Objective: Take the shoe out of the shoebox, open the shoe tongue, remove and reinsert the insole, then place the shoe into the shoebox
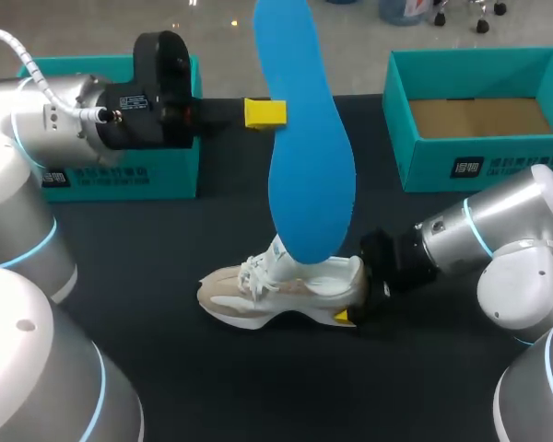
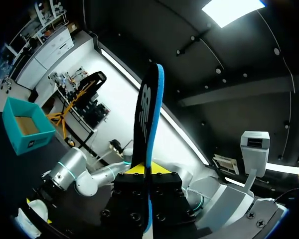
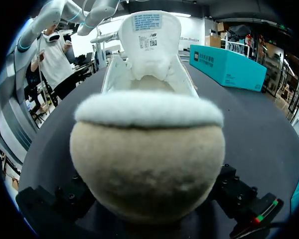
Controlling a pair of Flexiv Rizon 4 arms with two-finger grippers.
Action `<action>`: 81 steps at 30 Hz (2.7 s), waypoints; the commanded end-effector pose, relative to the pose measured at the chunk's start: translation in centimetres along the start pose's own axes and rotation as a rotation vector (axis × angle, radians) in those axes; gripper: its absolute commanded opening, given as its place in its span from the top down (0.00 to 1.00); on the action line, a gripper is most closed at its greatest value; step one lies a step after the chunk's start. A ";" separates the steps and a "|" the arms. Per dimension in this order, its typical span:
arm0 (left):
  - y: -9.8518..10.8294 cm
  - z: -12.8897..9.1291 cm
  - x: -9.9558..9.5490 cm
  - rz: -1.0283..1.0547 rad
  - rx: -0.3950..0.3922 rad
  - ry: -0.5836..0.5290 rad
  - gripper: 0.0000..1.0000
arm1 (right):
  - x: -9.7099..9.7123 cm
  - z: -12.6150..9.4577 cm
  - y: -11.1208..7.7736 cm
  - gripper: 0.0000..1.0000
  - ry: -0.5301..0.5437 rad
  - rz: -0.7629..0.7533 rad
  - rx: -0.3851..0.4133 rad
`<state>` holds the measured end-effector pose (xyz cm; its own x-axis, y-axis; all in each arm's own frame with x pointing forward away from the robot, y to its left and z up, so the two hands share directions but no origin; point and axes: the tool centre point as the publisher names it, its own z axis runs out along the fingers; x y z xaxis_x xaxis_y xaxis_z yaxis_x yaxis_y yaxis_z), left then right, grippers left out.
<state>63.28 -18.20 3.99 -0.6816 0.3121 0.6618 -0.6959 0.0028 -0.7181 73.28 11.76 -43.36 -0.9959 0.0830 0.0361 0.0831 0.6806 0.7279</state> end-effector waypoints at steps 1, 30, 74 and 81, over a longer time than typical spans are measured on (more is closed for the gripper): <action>0.1 0.0 0.0 0.001 0.003 0.000 1.00 | 0.4 -1.4 0.3 0.00 -0.010 0.002 0.059; 0.1 0.0 0.0 0.001 0.003 0.000 1.00 | 0.0 -5.1 2.5 0.00 -0.097 0.086 0.437; 0.1 0.0 0.0 0.001 0.003 0.000 1.00 | 0.6 -8.9 4.6 0.00 -0.106 -0.010 0.807; 0.1 0.0 0.0 0.001 0.003 0.000 1.00 | 0.8 -9.4 5.1 0.00 -0.126 -0.005 0.778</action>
<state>63.29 -18.20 3.99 -0.6817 0.3127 0.6615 -0.6959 0.0021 -0.7181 73.00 8.85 -33.44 -0.9894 0.1275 -0.0702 0.1257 0.9916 0.0300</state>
